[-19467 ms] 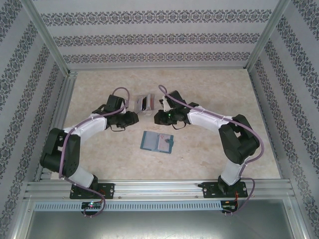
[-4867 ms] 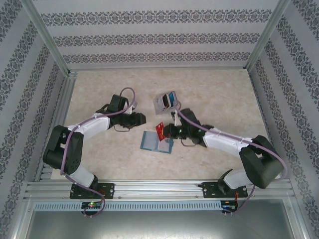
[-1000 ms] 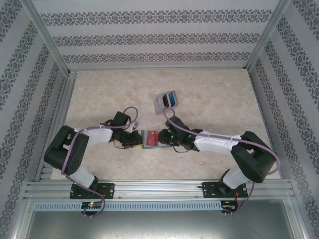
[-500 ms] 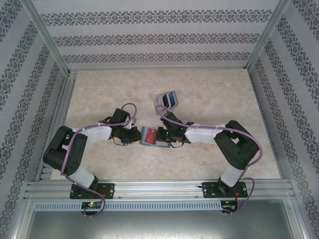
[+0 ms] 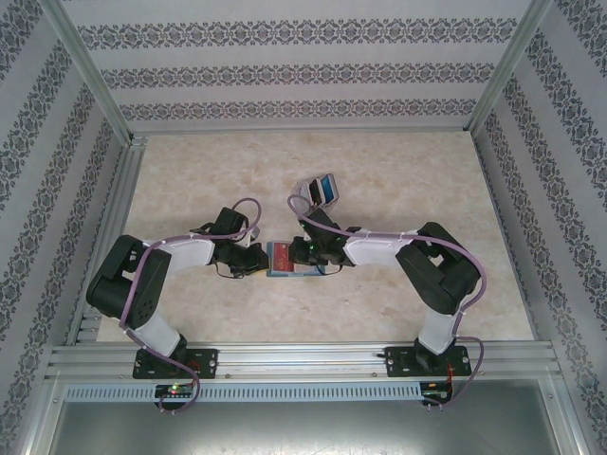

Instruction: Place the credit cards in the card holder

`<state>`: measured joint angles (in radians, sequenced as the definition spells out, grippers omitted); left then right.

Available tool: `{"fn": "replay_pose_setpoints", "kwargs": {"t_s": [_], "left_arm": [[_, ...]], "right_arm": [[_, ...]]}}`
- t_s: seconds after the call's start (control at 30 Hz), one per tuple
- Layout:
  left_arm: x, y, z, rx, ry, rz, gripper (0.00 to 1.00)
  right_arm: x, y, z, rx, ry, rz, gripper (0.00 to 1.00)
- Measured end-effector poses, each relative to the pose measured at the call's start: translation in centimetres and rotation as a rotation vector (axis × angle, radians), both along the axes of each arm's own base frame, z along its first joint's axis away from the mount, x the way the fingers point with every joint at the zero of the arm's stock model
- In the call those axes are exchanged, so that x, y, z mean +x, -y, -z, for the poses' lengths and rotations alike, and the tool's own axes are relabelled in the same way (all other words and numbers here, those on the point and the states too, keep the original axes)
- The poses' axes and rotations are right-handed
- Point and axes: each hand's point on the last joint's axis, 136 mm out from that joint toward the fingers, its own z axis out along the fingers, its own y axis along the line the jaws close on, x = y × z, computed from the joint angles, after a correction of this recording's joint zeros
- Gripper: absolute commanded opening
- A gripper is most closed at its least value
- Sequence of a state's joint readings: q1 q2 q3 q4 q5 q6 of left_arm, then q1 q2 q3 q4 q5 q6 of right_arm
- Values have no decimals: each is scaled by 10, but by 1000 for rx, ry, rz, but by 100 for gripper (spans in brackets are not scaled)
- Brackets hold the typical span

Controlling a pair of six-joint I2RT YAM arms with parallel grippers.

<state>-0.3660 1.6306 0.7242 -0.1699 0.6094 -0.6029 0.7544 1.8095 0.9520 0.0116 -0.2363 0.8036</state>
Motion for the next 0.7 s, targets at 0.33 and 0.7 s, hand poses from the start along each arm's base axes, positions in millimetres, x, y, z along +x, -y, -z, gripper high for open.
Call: {"fn": "replay_pose_setpoints", "kwargs": {"t_s": [0.33,0.7], "left_arm": [[2,-1,-1,-2,10,10,11],[9,-3,-7,-1,23,13,13]], "right_arm": [[4,-4,-7,9,23,-23,15],[-6,30,0,-46,6,4,17]]}}
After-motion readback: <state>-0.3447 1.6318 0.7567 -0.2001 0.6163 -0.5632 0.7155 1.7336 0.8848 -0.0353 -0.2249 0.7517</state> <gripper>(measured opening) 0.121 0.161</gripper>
